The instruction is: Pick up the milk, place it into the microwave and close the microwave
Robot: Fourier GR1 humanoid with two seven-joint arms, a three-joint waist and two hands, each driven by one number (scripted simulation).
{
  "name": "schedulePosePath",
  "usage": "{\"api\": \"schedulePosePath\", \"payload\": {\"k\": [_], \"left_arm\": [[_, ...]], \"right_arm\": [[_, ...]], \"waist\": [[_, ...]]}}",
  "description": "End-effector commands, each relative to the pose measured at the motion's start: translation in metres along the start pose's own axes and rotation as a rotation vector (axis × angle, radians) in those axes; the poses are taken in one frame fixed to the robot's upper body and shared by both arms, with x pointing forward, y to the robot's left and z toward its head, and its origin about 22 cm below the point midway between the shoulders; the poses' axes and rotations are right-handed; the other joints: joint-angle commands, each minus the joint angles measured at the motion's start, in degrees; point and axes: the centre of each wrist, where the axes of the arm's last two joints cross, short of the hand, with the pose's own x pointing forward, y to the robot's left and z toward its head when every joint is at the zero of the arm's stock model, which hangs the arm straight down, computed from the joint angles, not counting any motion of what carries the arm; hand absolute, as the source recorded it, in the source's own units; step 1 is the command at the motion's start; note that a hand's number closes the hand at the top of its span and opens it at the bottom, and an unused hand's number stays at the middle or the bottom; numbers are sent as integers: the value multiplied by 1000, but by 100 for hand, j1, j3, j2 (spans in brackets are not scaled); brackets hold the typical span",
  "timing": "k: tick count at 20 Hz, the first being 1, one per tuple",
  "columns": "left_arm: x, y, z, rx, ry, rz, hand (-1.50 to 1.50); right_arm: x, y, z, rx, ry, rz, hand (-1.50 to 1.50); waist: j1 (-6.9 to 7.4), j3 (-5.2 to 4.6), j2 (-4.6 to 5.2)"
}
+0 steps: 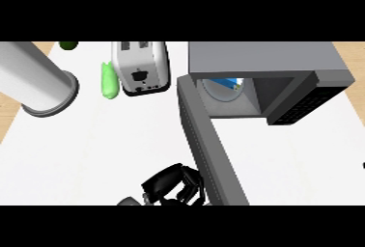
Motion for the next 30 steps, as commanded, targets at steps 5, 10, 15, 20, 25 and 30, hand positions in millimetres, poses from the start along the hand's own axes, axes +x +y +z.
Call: {"api": "schedulePosePath", "payload": {"k": [5, 10, 15, 20, 25, 30], "left_arm": [[1, -44, -36, -52, -72, -54, 150], [10, -59, -44, 6, -146, -19, 150], [33, -57, -57, 67, -153, -4, -150], [51, -49, -71, 123, -185, -31, 150], [66, -29, -86, 197, -203, -39, 150], [94, -9, -103, 262, -282, -79, 150]], "right_arm": [[7, 6, 0, 103, -94, -107, -150], [22, 12, -27, 157, -126, -125, -150], [24, 28, -31, 198, -145, -145, -150], [38, 28, -48, 257, -147, -156, -150], [50, 29, -65, 297, -160, -158, -150], [60, 43, -81, 378, -181, -162, -150]], "waist": [[-144, -11, 19], [-325, -25, 44], [-579, -26, 83], [-730, -27, 94], [-966, -24, 153], [-1257, -26, 219]]}}
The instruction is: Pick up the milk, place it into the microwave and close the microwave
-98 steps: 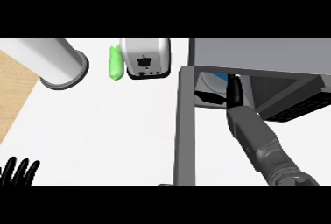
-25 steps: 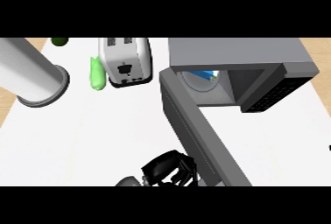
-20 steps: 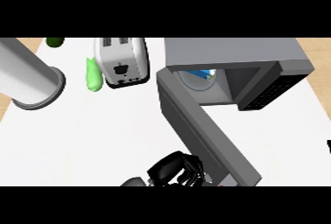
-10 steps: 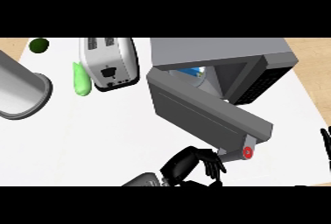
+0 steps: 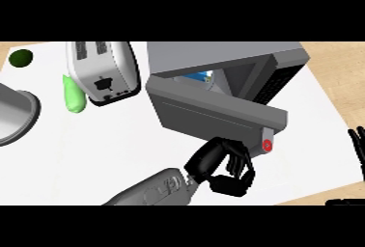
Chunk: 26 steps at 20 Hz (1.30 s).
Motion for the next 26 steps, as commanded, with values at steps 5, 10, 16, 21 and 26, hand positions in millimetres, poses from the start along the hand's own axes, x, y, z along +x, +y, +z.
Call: {"api": "schedulePosePath", "payload": {"k": [5, 10, 16, 21, 26], "left_arm": [[32, 24, -41, 94, -76, -42, 150], [41, 37, -56, 145, -68, -55, 150], [50, 49, -70, 189, -56, -62, 150], [59, 59, -82, 232, -46, -76, 150], [67, 63, -89, 242, -63, -81, 150]], "right_arm": [[16, -8, -27, 74, -62, -14, -150], [25, -7, -44, 118, -103, -46, -150], [30, 1, -64, 175, -130, -104, -150], [38, 5, -82, 221, -147, -106, -150], [44, 13, -97, 309, -163, -167, -150]], "waist": [[-458, 18, 105], [-665, 26, 159], [-817, 40, 245], [-959, 39, 307], [-1008, 53, 329]]}}
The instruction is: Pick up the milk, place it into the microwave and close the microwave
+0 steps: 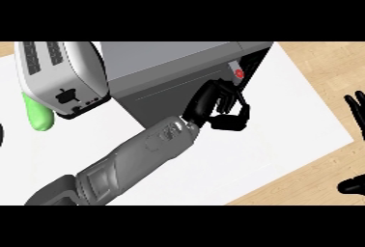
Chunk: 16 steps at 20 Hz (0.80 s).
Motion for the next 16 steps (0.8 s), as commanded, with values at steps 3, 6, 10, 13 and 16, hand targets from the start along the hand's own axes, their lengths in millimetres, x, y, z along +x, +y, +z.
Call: {"api": "schedulePosePath", "payload": {"k": [3, 6, 10, 13, 16], "left_arm": [[24, -12, -15, -8, -53, 26, 150], [31, -14, -18, 1, -65, 27, 150], [28, -14, -17, 15, -58, 26, 150], [25, -15, -15, 18, -52, 37, 150], [25, -14, -16, 31, -45, 30, 150]], "right_arm": [[5, 6, -20, 130, -33, -77, -150], [7, 7, -23, 172, -10, -86, -150], [24, 16, -51, 338, -40, -65, 150], [36, 28, -68, 477, -62, -73, 150], [39, 41, -75, 538, -70, -85, 150]], "waist": [[-182, 6, 46], [-203, 23, 21], [-202, 8, 7], [-210, 12, -12], [-264, 23, -13]]}}
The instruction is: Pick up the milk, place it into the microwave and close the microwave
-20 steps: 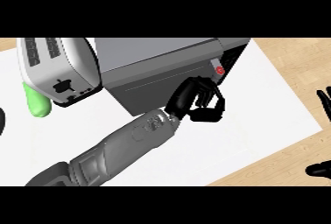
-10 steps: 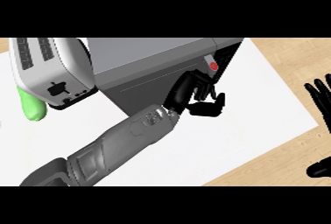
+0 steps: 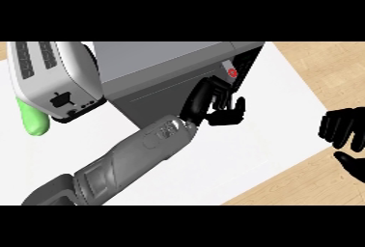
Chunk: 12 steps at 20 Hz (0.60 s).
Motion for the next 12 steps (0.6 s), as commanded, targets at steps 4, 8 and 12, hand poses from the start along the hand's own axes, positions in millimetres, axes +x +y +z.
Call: {"api": "schedulePosePath", "payload": {"k": [4, 8, 12], "left_arm": [[28, -21, -15, -42, -75, 12, 150], [27, -21, -14, -16, -60, 20, 150], [24, -21, -12, 14, -62, 20, 150]], "right_arm": [[8, 18, -24, 206, -63, -57, 150], [12, 27, -32, 240, -72, -64, 150], [19, 31, -37, 268, -79, -67, 150]], "waist": [[-181, 22, 16], [-282, 25, 2], [-411, 24, 2]]}}
